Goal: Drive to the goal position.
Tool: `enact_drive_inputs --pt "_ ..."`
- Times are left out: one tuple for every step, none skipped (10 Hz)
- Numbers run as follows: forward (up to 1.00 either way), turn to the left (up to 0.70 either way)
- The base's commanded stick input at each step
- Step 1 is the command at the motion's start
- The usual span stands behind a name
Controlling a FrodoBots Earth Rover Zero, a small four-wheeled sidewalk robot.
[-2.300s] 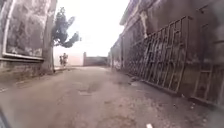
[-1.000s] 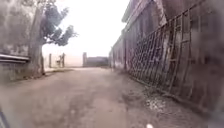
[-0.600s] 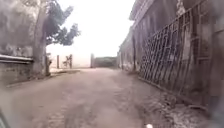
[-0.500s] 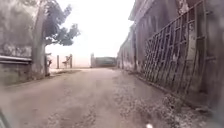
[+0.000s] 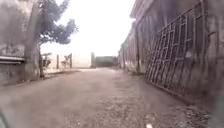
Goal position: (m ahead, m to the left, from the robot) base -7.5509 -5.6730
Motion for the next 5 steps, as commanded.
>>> enact_drive_inputs --pt "1.0 0.0" --pt "1.0 0.0" --pt "1.0 0.0" --pt "1.0 0.0" --pt "1.0 0.0"
